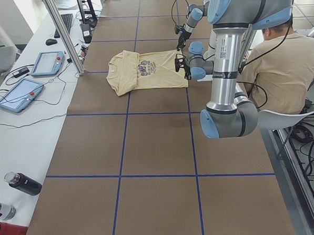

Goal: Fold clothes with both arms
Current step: 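Close both grippers on the hem corners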

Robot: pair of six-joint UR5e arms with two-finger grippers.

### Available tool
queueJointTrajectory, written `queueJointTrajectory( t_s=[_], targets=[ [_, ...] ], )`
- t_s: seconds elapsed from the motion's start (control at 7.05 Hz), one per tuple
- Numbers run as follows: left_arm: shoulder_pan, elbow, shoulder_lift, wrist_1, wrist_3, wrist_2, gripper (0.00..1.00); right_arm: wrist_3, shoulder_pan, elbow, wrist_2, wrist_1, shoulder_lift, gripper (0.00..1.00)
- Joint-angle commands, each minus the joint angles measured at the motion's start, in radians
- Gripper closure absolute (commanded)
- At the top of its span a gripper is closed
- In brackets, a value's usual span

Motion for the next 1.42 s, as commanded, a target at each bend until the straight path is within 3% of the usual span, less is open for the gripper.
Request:
queueJointTrajectory(
  t_s=[0.0, 0.43, 0.85, 1.28],
  targets=[
    [0.001, 0.0, 0.0, 0.0, 0.0, 0.0, 1.0, 0.001, -0.001, 0.0, -0.001, 0.0, -0.008, 0.62],
    [0.001, 0.0, 0.0, 0.0, 0.0, -0.002, 1.0, 0.001, -0.004, 0.002, -0.001, -0.041, 0.006, 0.66],
    [0.0, 0.0, 0.0, 0.0, 0.0, -0.002, 1.0, 0.001, -0.005, 0.009, -0.001, -0.043, 0.007, 1.0],
    [0.0, -0.002, -0.002, 0.0, 0.0, -0.003, 1.0, 0.001, 0.002, 0.052, 0.0, -0.043, 0.007, 1.0]
  ],
)
